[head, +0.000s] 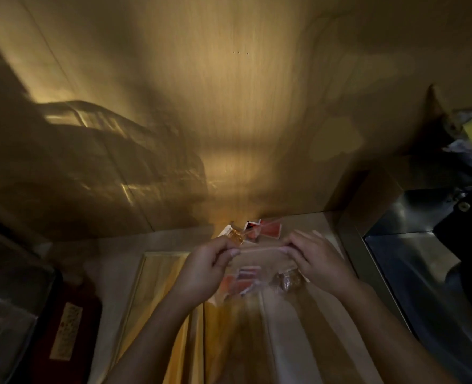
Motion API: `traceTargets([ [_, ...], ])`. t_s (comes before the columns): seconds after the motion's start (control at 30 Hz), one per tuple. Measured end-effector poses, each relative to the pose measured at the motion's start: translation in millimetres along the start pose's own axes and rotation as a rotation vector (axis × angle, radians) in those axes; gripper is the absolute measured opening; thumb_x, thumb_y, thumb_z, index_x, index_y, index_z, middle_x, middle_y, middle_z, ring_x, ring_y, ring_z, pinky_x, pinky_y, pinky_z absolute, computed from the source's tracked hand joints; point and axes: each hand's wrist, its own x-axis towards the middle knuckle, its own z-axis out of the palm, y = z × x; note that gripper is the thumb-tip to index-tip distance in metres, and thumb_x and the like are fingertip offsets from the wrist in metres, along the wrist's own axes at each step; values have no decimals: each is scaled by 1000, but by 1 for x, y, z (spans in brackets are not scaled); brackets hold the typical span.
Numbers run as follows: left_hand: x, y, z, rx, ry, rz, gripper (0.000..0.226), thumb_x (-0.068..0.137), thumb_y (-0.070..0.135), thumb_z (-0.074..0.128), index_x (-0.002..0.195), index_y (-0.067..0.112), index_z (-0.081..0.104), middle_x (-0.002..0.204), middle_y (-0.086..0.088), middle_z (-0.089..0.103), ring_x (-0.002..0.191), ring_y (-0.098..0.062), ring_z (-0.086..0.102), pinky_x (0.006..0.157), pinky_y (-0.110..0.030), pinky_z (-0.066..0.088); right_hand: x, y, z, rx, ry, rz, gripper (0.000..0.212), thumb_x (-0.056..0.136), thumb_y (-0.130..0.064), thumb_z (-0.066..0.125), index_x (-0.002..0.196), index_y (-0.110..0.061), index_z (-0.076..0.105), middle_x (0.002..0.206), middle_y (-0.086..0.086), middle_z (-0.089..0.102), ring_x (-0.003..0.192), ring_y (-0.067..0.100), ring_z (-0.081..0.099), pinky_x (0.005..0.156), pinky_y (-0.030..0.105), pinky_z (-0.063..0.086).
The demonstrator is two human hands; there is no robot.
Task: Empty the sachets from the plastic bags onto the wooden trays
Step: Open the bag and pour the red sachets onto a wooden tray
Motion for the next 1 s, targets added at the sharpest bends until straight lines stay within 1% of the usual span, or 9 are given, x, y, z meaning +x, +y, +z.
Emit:
traceTargets([
  [0.1, -15, -2, -17, 25, -35, -70, 15, 91, 21, 53, 82, 19, 64, 76, -1, 64, 74, -18, 60, 72, -43, 50, 0, -9, 7, 42, -21, -34, 11, 90, -16, 53, 83, -10, 59, 80, -5, 56, 79, 23, 56, 69, 30, 29],
  [0.23, -25, 0, -34, 79, -242, -119, 14, 90, 20, 55, 80, 26, 62, 73, 9, 61, 67, -2, 56, 65, -26, 48, 8, -32, 9, 187, -19, -103, 11, 89, -11, 54, 81, -6, 60, 83, -7, 56, 82, 12, 53, 73, 27, 37],
  [0.33, -30, 7, -32, 73, -307, -129, 11, 90, 22, 57, 80, 27, 60, 70, 11, 56, 64, -3, 50, 63, -22, 42, 17, -50, 6, 248, -62, -182, 14, 87, -12, 56, 79, -2, 60, 83, 9, 64, 83, 20, 56, 75, 32, 40],
  [0.47, -38, 14, -18, -30, -338, -150, 22, 92, 17, 52, 72, 27, 53, 66, 9, 53, 60, -3, 51, 59, -22, 43, 27, -65, 10, 255, -93, -235, 14, 85, -11, 61, 78, 1, 64, 79, 14, 65, 76, 15, 54, 69, 19, 33],
  [0.57, -43, 15, -12, -286, -270, -268, 22, 93, 10, 49, 73, 18, 56, 65, 7, 60, 57, -1, 59, 56, -22, 51, 28, -67, 19, 274, -52, -159, 12, 85, -13, 62, 86, -3, 67, 89, 11, 66, 86, 19, 57, 74, 20, 34],
  [0.67, -48, 13, -7, -530, -204, -410, 22, 91, 0, 47, 75, 9, 60, 74, -9, 65, 62, -14, 64, 55, -26, 56, 20, -67, 28, 288, 22, -80, 19, 84, -20, 63, 100, -9, 65, 98, -3, 58, 86, -1, 46, 72, 5, 33],
  [0.73, -51, 12, -5, -642, -151, -487, 16, 89, 0, 53, 76, 6, 61, 75, -12, 63, 61, -16, 63, 53, -26, 58, 13, -68, 34, 313, -1, -37, 22, 84, -23, 63, 104, -13, 63, 100, -8, 56, 89, -4, 46, 72, 11, 34],
  [0.87, -54, 10, 1, -716, -11, -540, 14, 86, 2, 60, 75, 7, 67, 70, -6, 68, 59, -13, 64, 49, -22, 54, -1, -72, 45, 448, -112, 57, 14, 81, -25, 67, 93, -18, 64, 90, -8, 61, 81, 1, 56, 69, 15, 41],
  [1.0, -56, 11, 7, -726, 60, -527, 16, 83, 10, 65, 67, 13, 65, 60, 4, 69, 54, -3, 65, 46, -16, 49, -12, -78, 46, 590, -175, 135, 19, 75, -31, 72, 90, -24, 62, 89, -7, 64, 81, 6, 60, 68, 19, 48],
])
